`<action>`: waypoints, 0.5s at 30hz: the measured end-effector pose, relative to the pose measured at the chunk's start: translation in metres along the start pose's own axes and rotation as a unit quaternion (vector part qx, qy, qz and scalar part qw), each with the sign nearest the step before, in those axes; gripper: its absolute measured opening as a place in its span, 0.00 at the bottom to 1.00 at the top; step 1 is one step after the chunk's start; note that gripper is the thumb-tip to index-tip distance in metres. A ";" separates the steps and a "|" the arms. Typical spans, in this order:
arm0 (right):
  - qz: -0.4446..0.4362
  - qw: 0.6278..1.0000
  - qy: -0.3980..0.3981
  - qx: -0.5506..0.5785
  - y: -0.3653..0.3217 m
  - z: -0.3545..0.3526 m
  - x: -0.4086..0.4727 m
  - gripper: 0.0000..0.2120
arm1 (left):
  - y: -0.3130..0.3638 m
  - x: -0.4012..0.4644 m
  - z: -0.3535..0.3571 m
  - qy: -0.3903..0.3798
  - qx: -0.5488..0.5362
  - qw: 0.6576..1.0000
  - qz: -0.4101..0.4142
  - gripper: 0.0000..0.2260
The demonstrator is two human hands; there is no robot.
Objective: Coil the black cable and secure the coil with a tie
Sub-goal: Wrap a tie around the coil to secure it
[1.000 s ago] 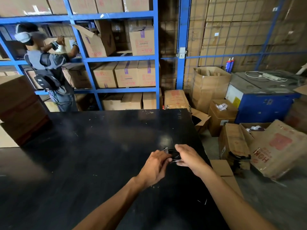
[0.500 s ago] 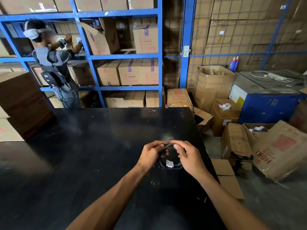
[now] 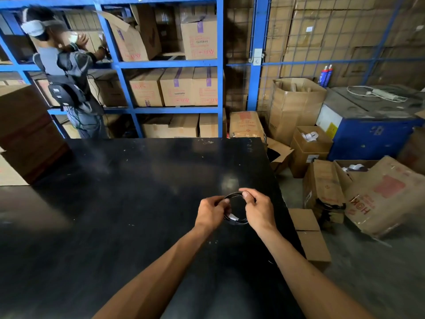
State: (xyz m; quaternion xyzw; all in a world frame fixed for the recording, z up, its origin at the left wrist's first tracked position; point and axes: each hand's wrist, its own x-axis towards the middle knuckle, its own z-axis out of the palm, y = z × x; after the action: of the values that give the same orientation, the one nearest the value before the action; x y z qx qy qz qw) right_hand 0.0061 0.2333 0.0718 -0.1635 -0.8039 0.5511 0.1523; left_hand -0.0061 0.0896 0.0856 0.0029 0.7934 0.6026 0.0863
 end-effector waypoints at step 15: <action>0.142 0.961 -0.148 -0.188 0.091 -0.057 0.032 0.11 | -0.060 0.031 0.032 -0.006 0.369 0.929 -0.013 0.11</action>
State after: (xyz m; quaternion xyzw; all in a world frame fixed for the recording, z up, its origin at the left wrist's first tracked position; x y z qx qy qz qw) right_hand 0.0099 0.3253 0.0085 -0.2180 -0.8750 0.4244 -0.0820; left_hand -0.0260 0.1072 0.0161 0.0280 0.9593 0.2656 0.0921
